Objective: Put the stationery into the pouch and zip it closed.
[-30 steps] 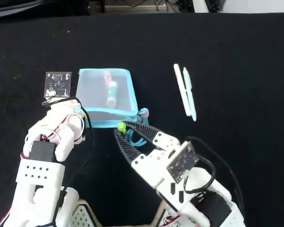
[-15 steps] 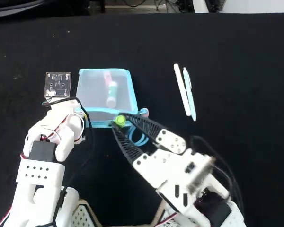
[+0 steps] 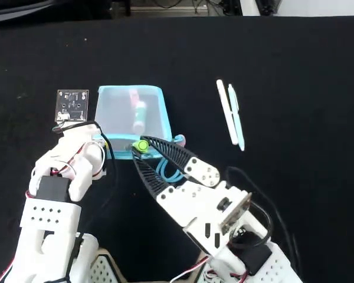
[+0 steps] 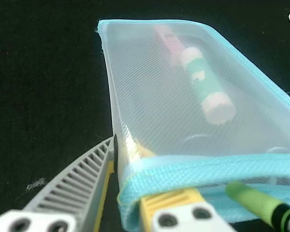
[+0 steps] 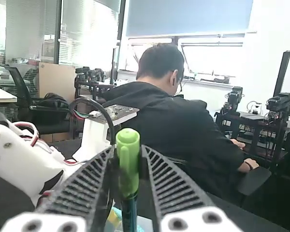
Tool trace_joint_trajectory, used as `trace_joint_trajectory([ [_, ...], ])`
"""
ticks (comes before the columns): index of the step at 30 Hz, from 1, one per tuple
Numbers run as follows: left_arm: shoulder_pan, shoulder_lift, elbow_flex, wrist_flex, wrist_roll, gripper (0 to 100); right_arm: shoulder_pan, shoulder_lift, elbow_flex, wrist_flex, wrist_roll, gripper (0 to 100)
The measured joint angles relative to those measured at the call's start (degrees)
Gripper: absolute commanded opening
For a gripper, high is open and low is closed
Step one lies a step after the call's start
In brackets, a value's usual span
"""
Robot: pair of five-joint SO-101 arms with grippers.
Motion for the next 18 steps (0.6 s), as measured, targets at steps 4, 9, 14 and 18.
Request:
trace_joint_trajectory([
  [4,0.0,0.0,0.0,0.0,0.0,3,0.0,0.0,0.0,0.0,0.0,1.3],
  [9,0.0,0.3,0.1,0.0,0.0,3,0.0,-0.1,4.7,-1.1,0.0,1.5],
  [14,0.1,0.2,0.1,0.0,0.0,3,3.0,-0.1,14.0,-9.8,4.0,1.2],
  [18,0.3,0.3,0.1,-0.2,0.0,3,5.0,-0.1,15.5,-13.6,7.9,1.5],
])
